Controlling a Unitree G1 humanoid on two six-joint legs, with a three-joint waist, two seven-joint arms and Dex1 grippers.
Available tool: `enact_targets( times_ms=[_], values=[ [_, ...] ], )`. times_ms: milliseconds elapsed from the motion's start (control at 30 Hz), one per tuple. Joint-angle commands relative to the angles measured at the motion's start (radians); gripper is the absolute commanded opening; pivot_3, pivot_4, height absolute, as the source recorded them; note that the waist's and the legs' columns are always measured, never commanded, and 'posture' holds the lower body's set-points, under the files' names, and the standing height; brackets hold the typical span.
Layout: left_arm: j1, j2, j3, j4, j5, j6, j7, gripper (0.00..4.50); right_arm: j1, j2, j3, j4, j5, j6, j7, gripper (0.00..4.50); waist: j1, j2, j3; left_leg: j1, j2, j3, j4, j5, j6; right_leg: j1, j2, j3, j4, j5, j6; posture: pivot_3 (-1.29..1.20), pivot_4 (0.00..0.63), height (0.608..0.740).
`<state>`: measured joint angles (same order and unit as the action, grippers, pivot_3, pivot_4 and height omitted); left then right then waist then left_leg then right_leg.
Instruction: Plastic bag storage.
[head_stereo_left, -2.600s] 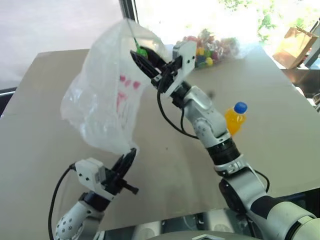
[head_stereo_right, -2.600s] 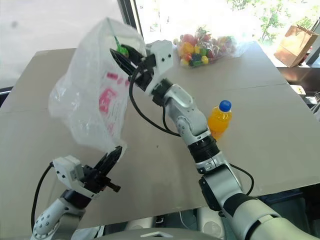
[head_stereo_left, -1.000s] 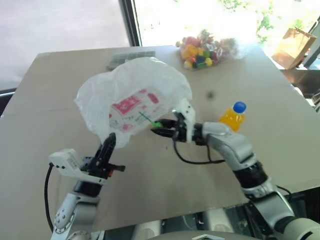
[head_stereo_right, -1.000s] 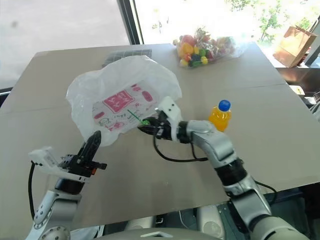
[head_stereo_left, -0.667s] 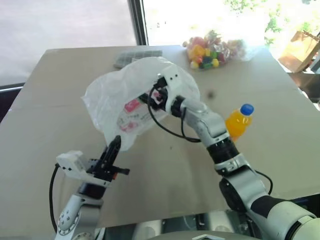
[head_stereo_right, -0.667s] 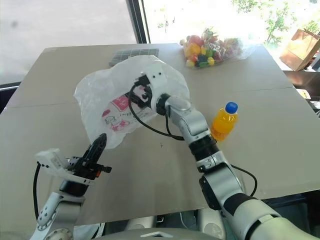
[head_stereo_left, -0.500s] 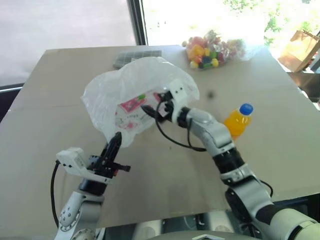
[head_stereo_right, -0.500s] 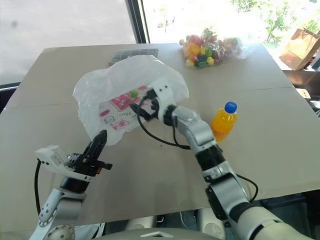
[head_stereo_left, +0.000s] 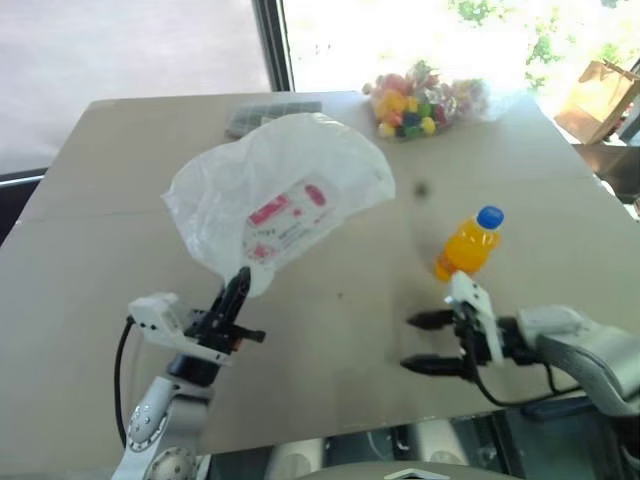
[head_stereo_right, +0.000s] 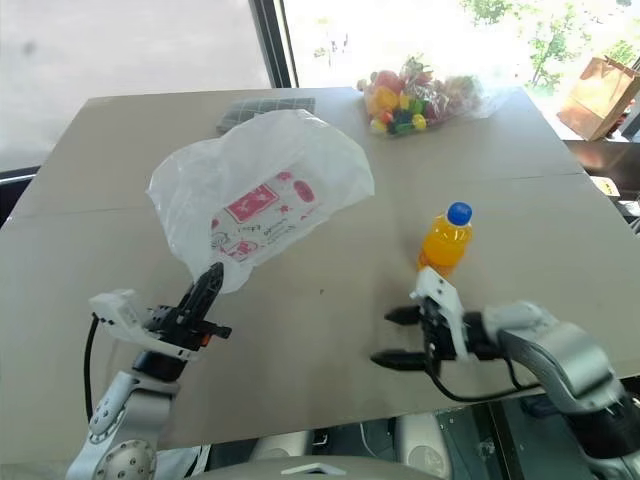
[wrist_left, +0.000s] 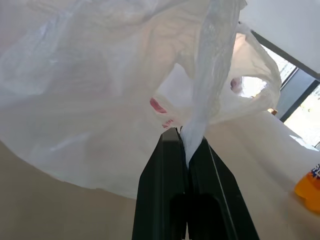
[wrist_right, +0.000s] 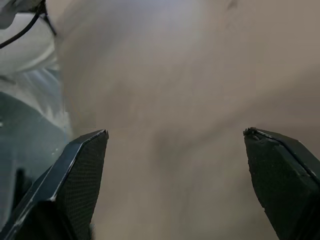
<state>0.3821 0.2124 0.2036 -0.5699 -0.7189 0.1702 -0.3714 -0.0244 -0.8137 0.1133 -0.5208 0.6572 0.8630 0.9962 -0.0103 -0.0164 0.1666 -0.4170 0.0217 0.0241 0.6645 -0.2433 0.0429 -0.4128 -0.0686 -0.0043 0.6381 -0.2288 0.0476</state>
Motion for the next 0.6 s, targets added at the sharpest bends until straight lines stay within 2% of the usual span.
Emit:
enact_targets(
  times_ms=[33,100,200,600],
  values=[
    [0.002,0.001,-0.005,-0.007,0.01,-0.011,-0.02,0.0,0.213,-0.119,-0.181,0.024,-0.083,-0.111,0.023,4.38,0.012,0.0,0.0,0.0,0.0,0.0,0.0,0.0,0.0,0.0,0.0,0.0,0.0,0.0,0.0,0.0,0.15,0.74],
    [-0.004,-0.002,-0.012,-0.002,0.012,-0.009,-0.021,0.0,0.245,-0.088,-0.289,0.083,-0.092,-0.181,-0.028,4.38,0.018,-0.007,-0.005,0.001,-0.001,0.0,0.0,-0.001,0.001,0.003,-0.001,0.0,-0.002,-0.001,0.002,0.0,0.15,0.74],
    [-0.016,-0.003,-0.025,0.006,0.015,-0.004,-0.024,0.0,0.182,-0.01,-0.374,0.141,-0.081,-0.222,-0.127,4.38,0.018,-0.011,-0.004,0.001,0.001,0.0,0.004,-0.001,0.001,0.003,0.0,0.0,-0.002,-0.003,0.005,0.0,0.15,0.74],
    [-0.052,0.006,-0.02,0.004,0.019,0.02,-0.012,0.0,-0.086,0.236,-0.258,0.279,-0.216,-0.347,-0.327,4.38,0.023,-0.008,-0.003,-0.001,0.0,0.001,0.002,-0.001,0.001,0.001,0.001,0.002,-0.001,0.0,0.001,0.0,0.15,0.74]
  ],
)
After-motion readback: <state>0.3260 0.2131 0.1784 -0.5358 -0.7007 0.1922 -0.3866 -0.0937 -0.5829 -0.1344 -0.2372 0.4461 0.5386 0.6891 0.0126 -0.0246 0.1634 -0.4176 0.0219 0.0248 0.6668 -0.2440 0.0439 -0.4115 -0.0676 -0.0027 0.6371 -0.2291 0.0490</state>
